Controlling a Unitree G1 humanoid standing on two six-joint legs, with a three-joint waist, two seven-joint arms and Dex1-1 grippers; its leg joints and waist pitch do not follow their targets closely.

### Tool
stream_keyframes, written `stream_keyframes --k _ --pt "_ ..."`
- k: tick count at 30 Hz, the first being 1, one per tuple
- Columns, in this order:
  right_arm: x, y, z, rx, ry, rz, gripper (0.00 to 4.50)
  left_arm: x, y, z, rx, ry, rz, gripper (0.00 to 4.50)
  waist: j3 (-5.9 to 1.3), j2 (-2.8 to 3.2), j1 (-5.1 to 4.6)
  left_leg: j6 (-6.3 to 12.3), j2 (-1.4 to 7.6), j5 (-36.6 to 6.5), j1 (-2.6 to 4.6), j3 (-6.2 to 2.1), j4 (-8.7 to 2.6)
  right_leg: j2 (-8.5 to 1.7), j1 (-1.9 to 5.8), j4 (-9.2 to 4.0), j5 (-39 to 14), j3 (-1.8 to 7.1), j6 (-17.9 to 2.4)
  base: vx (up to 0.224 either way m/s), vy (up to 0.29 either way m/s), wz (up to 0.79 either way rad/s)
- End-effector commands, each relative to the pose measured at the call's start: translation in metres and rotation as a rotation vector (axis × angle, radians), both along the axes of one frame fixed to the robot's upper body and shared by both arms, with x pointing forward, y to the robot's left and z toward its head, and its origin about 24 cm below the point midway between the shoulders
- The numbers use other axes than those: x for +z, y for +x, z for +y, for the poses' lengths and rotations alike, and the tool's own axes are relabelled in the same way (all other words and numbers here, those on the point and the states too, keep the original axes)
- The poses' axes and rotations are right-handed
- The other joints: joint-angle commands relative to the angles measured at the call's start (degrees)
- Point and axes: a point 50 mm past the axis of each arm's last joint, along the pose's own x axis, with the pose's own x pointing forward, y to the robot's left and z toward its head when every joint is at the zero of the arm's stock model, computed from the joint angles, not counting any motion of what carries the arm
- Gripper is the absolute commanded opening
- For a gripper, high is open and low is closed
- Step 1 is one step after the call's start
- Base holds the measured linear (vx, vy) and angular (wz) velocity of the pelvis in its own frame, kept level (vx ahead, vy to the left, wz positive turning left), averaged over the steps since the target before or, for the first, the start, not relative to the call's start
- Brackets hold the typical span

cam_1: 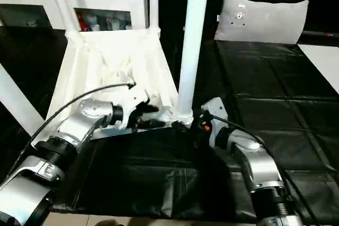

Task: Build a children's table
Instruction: Rotate leg to tighten

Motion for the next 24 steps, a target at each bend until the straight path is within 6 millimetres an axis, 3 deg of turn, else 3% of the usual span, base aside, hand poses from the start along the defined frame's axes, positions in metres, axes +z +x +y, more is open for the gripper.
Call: stream_keyframes --k 1,4,5,8,15,24 --pt "0.005 -0.001 0.007 0.039 0.002 -0.016 4.50 0.000 0.004 -0.002 0.008 0.020 -0.014 2.67 -4.66 -0.35 0.23 3.05 1.44 -5.01 -0.45 -0.39 -3.64 -3.99 3.99 -4.24 -11.78 3.57 -8.44 0.000 0.000 0.00" --pt "0.005 -0.001 0.006 0.039 0.000 -0.017 4.50 -0.001 0.006 -0.001 0.021 0.029 -0.011 2.67 -4.65 -0.39 0.30 3.09 1.51 -5.31 -0.38 -0.42 -3.70 -4.11 4.04 -4.36 -12.84 3.52 -8.13 0.000 0.000 0.00" --pt "0.005 -0.001 0.006 0.039 -0.001 -0.017 4.50 -0.001 0.006 -0.001 0.022 0.031 -0.011 2.41 -4.58 -0.37 0.28 2.97 1.50 -5.82 -0.36 -0.43 -3.75 -4.10 4.02 -4.51 -13.96 3.48 -7.86 0.000 0.000 0.00" --pt "0.006 -0.002 0.006 0.040 -0.004 -0.018 4.50 -0.003 0.006 0.000 0.009 0.043 0.004 2.21 -4.50 -0.38 0.30 2.69 1.54 -6.30 -0.35 -0.47 -3.82 -4.14 4.00 -4.69 -15.64 3.49 -7.32 0.000 0.000 0.00" --pt "0.005 -0.003 0.007 0.042 -0.009 -0.020 4.50 -0.011 0.003 0.003 -0.019 0.079 0.041 1.61 -4.58 -0.38 0.29 2.74 1.61 -5.73 -0.36 -0.49 -3.79 -4.21 4.10 -4.38 -13.45 3.57 -8.18 0.000 0.000 0.00" --pt "0.004 -0.003 0.007 0.042 -0.019 -0.020 4.50 -0.016 0.000 0.012 -0.095 0.208 0.058 0.79 -4.41 -0.31 0.21 2.42 1.67 -6.87 -0.16 -0.51 -3.96 -4.26 3.99 -4.69 -15.76 3.60 -7.55 0.000 0.000 0.00"
